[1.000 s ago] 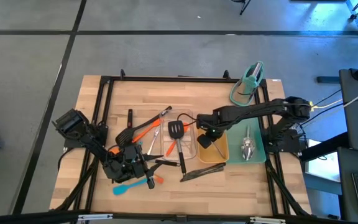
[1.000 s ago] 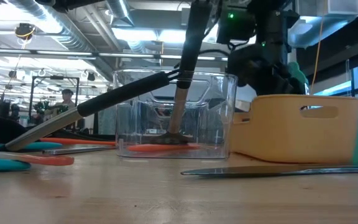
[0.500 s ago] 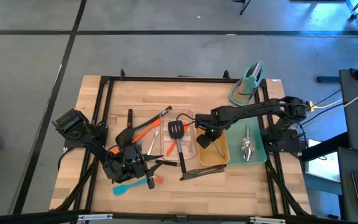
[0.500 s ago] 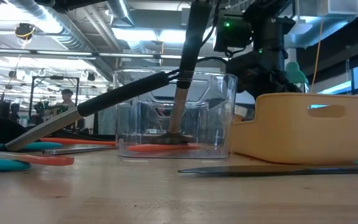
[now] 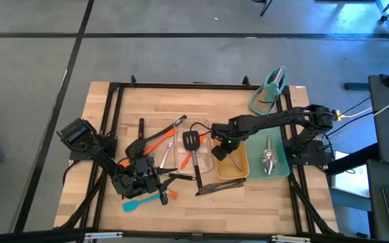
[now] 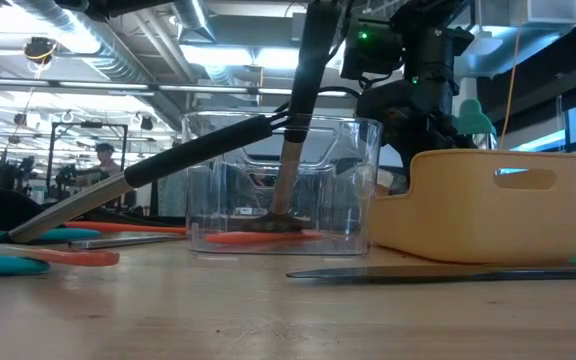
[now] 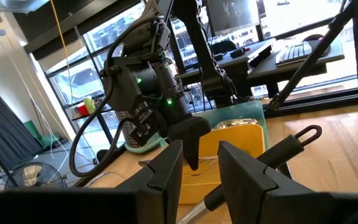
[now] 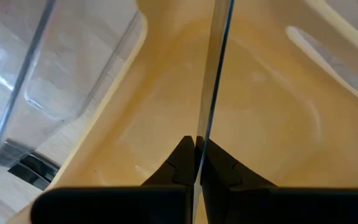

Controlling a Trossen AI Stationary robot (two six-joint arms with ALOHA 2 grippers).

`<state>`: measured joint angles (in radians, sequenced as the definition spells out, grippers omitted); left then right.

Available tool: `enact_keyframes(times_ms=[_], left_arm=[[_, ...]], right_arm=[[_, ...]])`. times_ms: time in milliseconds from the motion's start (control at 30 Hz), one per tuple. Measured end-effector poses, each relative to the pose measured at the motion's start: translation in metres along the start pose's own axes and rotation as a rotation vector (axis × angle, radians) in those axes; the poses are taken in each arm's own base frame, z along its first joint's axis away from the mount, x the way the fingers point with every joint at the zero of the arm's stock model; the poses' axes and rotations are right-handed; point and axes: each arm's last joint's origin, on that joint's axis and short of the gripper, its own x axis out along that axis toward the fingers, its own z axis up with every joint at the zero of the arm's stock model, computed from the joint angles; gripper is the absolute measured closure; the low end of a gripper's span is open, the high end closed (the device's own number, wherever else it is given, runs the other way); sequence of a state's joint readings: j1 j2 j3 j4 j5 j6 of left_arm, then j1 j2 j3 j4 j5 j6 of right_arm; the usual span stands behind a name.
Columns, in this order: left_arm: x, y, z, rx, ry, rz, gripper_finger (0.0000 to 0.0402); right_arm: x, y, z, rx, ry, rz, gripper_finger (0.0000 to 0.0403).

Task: Pick & Place Kitchen Items
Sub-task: Put the silver table knife into the yellow bin

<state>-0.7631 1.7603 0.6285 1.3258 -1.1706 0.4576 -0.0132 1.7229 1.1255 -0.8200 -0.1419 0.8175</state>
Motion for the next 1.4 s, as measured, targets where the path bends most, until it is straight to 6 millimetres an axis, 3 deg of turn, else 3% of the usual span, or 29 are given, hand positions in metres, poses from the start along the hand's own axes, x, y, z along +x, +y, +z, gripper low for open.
enact_keyframes(times_ms=[233,500,700,833,1000,1167,1400], left_arm=[[0.000,0.000,0.000,0.000,0.000,0.000,0.0304],[0.000,0.000,0.000,0.003,0.001,-0.001,0.0304],[0.000,-0.001,-0.002,0.005,0.010,-0.002,0.0304],[0.000,-0.001,-0.002,0.006,0.013,0.004,0.0304],[0.000,-0.001,-0.002,-0.007,0.015,0.003,0.0304],[0.000,-0.002,-0.004,-0.006,0.022,-0.001,0.0304],[0.000,-0.002,-0.004,-0.004,0.023,-0.002,0.0304]], right_arm=[[-0.010,0.001,0.006,-0.014,-0.019,-0.024,0.0396],[-0.066,0.013,0.020,-0.044,-0.055,-0.079,0.0396],[-0.097,0.013,0.019,0.003,0.124,0.042,0.0396],[-0.094,0.011,0.013,0.080,0.273,0.118,0.0396],[-0.071,0.004,-0.001,0.183,0.425,0.079,0.0396],[-0.051,-0.002,-0.011,0.226,0.479,0.035,0.0396],[-0.037,-0.004,-0.009,0.260,0.491,0.061,0.0396]])
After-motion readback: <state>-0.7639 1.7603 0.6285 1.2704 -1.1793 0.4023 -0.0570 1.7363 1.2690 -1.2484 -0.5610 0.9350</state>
